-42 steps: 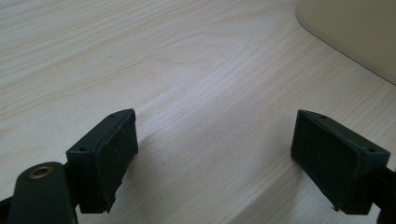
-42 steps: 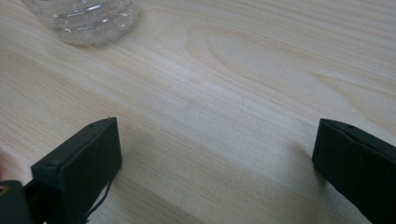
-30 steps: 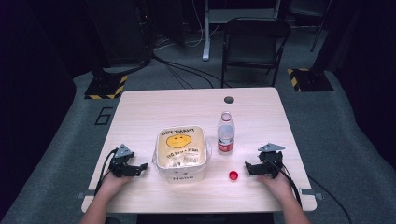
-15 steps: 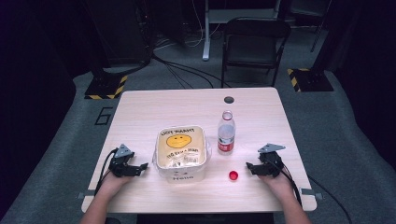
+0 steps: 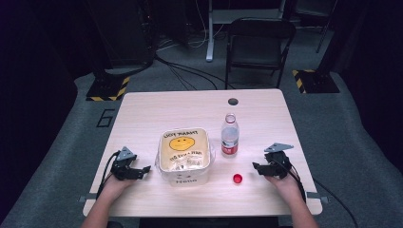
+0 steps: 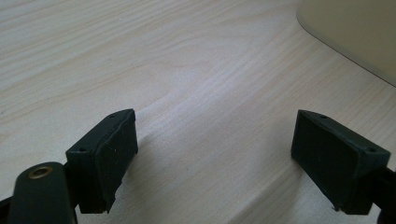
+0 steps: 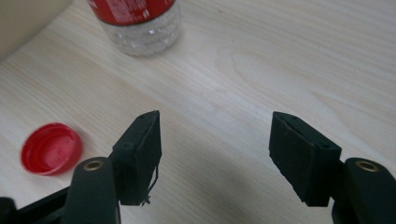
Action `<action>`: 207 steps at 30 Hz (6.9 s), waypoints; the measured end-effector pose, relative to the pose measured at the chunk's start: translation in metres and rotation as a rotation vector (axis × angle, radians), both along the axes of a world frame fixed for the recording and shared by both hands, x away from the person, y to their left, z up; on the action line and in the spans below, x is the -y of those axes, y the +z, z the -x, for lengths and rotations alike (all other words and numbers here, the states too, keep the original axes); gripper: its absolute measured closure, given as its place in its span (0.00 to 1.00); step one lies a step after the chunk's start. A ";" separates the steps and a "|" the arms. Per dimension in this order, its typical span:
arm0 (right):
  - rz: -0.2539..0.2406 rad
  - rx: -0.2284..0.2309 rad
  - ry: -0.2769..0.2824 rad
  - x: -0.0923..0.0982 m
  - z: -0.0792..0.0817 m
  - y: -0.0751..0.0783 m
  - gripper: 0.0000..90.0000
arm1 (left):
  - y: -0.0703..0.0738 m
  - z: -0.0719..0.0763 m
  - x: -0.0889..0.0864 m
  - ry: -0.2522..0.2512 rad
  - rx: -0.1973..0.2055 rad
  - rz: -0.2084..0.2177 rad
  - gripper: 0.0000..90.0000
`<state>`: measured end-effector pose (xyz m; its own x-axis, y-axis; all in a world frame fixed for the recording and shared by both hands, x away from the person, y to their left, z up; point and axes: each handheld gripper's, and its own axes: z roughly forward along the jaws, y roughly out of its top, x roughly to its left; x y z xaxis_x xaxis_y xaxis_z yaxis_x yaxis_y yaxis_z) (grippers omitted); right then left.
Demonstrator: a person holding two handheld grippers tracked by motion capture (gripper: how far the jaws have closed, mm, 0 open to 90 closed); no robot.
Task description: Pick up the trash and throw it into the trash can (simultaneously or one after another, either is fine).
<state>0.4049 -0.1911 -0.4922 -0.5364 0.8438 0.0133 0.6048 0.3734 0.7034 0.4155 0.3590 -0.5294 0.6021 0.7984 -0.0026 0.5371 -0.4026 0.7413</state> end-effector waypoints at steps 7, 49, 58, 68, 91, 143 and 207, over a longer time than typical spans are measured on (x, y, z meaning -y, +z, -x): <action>-0.090 0.031 -0.002 0.003 0.005 0.022 0.37 | 0.000 0.000 0.000 -0.001 0.000 -0.001 0.16; -0.112 0.120 0.112 -0.038 -0.009 0.089 0.15 | 0.000 0.000 0.000 0.002 0.000 -0.001 0.16; -0.108 0.131 0.126 -0.045 -0.014 0.096 0.14 | 0.000 0.000 0.000 0.002 0.000 0.000 0.16; -0.099 0.141 0.135 -0.056 -0.021 0.101 0.12 | 0.000 0.000 0.000 0.001 0.000 -0.001 0.16; -0.112 0.132 0.164 -0.082 -0.041 0.088 0.12 | 0.000 0.000 0.000 -0.001 0.000 0.000 0.16; -0.081 0.156 0.180 -0.093 -0.052 0.075 0.27 | 0.000 0.000 0.000 -0.003 0.000 -0.002 0.16; -0.110 0.188 0.299 -0.094 -0.024 0.156 0.27 | 0.000 -0.001 0.000 -0.002 0.004 0.003 0.16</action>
<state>0.4288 -0.0967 -0.3358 -0.7605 0.6487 -0.0270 0.3368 0.4298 0.8378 0.4160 0.3586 -0.5298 0.6039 0.7971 -0.0026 0.5334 -0.4017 0.7444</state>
